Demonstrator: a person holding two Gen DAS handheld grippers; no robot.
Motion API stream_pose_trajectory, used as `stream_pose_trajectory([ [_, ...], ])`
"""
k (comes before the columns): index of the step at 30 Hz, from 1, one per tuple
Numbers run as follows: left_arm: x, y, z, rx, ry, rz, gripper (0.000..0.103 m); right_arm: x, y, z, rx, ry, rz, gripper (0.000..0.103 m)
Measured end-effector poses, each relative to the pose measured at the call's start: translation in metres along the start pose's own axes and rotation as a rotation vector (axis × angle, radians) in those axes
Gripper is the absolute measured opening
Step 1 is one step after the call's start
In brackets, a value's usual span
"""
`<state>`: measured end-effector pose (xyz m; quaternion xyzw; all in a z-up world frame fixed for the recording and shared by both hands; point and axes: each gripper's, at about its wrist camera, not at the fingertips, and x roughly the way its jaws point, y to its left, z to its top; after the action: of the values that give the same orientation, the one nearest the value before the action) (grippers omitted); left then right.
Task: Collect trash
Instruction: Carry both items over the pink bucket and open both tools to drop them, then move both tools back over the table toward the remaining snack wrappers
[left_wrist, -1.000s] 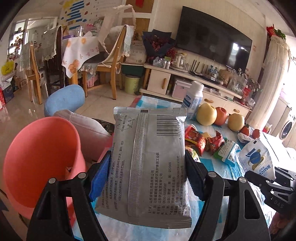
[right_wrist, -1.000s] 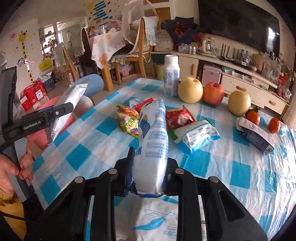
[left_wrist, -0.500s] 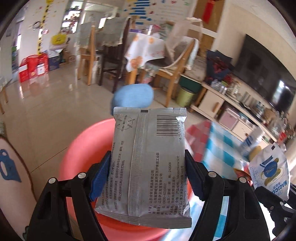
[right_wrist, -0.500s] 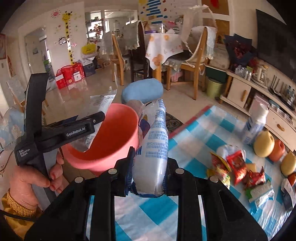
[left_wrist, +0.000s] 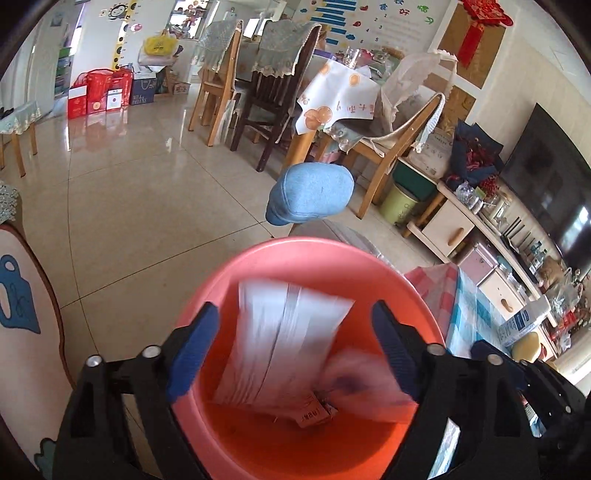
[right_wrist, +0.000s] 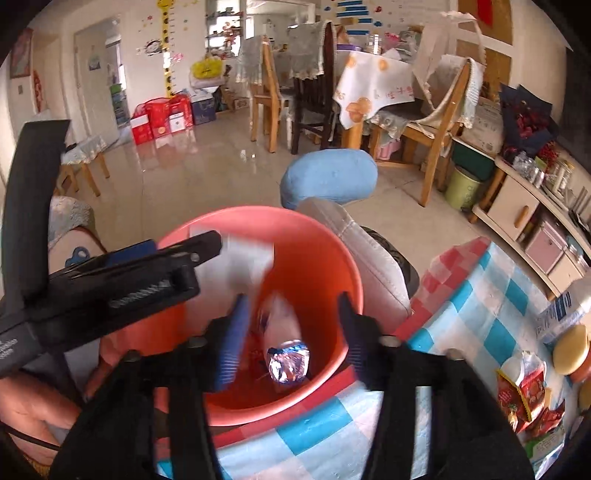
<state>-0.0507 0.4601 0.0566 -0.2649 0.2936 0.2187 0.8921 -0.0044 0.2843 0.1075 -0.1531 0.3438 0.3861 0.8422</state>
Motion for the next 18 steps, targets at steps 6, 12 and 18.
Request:
stream_pose_trajectory([
  [6, -0.007, -0.007, -0.004, -0.004, -0.062, 0.001, 0.089, -0.032, -0.022, -0.023, 0.09, -0.064, -0.092, 0.084],
  [12, -0.014, -0.036, -0.011, 0.119, -0.085, -0.031, 0.09, -0.064, -0.046, -0.056, 0.148, -0.059, -0.178, 0.087],
  [18, -0.023, -0.077, -0.023, 0.275, -0.11, -0.027, 0.09, -0.091, -0.06, -0.09, 0.167, -0.058, -0.25, 0.089],
])
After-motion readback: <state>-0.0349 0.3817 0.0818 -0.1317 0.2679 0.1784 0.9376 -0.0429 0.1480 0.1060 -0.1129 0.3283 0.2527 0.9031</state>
